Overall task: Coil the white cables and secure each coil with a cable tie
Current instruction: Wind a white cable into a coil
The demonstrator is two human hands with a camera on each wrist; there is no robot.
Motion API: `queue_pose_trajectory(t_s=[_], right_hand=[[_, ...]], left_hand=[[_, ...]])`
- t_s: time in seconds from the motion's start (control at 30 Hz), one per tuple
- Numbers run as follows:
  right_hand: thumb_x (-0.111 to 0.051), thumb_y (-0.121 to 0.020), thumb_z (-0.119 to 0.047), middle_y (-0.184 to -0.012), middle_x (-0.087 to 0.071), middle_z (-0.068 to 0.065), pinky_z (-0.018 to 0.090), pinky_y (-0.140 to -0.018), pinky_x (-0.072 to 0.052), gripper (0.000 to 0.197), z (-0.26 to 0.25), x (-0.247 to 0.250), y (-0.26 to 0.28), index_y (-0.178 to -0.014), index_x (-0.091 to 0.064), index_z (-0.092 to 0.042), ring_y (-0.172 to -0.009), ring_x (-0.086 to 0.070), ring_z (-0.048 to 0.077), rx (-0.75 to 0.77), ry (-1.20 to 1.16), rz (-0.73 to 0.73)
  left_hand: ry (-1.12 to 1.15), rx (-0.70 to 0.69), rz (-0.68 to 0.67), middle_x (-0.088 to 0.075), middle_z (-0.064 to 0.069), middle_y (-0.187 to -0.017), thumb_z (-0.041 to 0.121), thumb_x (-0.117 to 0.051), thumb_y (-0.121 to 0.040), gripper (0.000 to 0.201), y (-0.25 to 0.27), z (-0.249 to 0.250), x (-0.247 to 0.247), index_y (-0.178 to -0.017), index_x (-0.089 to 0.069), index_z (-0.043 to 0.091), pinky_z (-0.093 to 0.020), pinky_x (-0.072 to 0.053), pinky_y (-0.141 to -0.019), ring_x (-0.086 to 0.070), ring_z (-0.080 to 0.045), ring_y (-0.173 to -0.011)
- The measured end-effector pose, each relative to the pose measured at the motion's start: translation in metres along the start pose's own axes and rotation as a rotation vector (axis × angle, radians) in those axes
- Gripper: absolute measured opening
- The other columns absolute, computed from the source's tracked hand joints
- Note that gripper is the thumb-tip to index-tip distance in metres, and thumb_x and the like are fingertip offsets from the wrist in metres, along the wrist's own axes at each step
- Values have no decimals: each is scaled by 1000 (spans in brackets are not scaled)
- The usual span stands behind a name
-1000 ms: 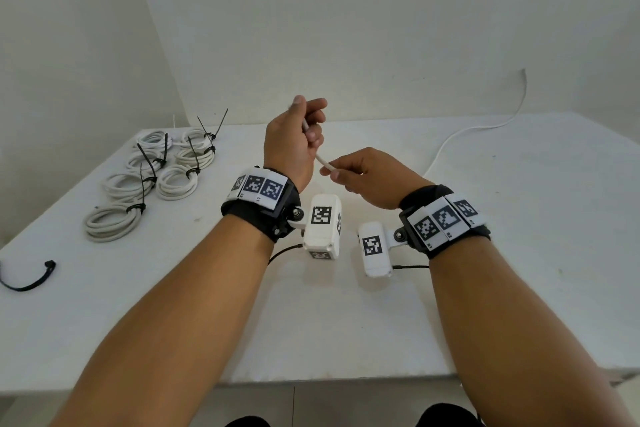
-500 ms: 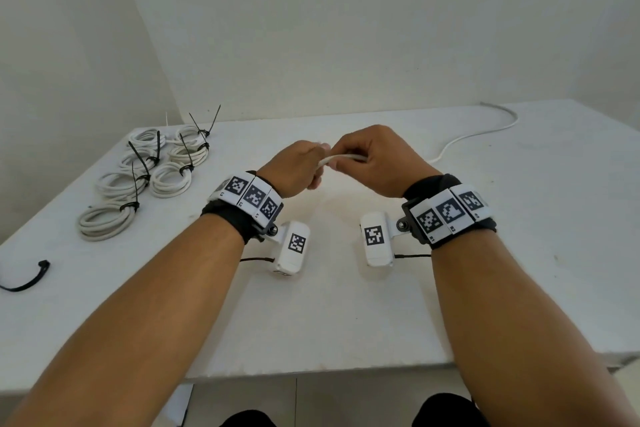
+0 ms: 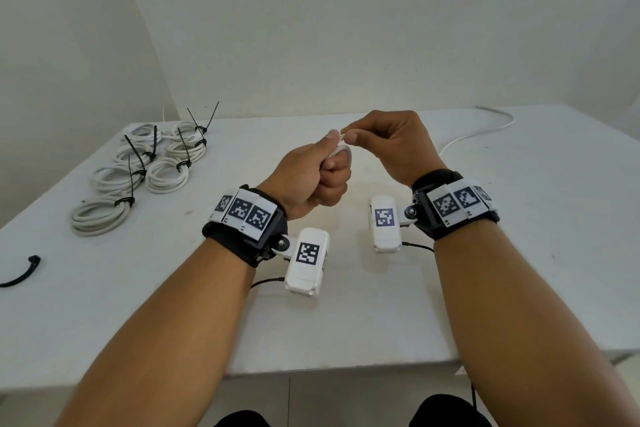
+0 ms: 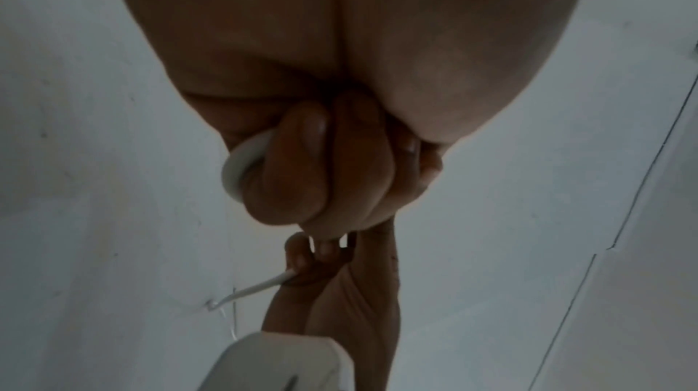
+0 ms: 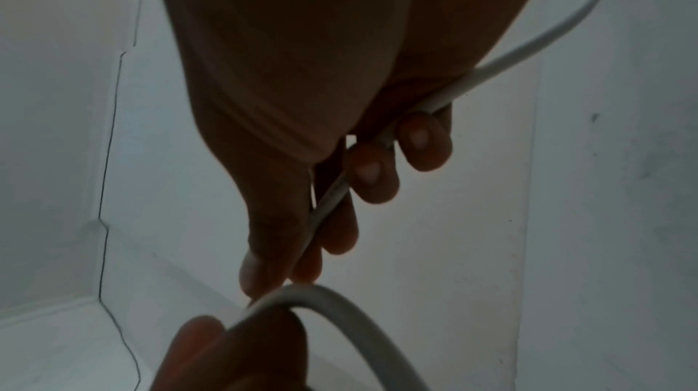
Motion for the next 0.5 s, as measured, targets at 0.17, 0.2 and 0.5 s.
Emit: queue_pose_trajectory(t_s=[0.17,0.2,0.5], right_hand=[[-66,-95,-29,-60,-63,-12,18,-52,-37,22,7,-3,2,-78,-75,-21,-50,-45,7,-104,28,-83],[-63,-97,-30,-57,-62,-13,18,-53,-38,26,9,-5,2,-79,-75,-16,-49,-45,6,-128,62,-102],[-52,-101,-42,-56,-56,-5,20,-57,-43,30,6,-30,11,-96,-78,-27,-48,-44,7,-279,236,-428]], left_hand=[[109,-89,4,-25,7,-52,42,-24,-106,48,4,6,-3,-65,-34,18,-21,-26,-45,-20,-10,-43],[150,-121,-6,-27,7,-52,39,-25,-106,45,4,8,-3,-67,-35,17,-21,-27,-46,-23,-9,-43],[285,-410,201,-35,5,-56,27,-35,-100,28,4,28,21,-76,-40,13,-23,-33,-50,-31,-11,-47]])
Point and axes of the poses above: each hand's wrist, its own y-axis away from the middle knuckle, its own x-axis out of the back of the hand, z = x × y, the point moved 3 cm from there along -y, towards the middle knuckle
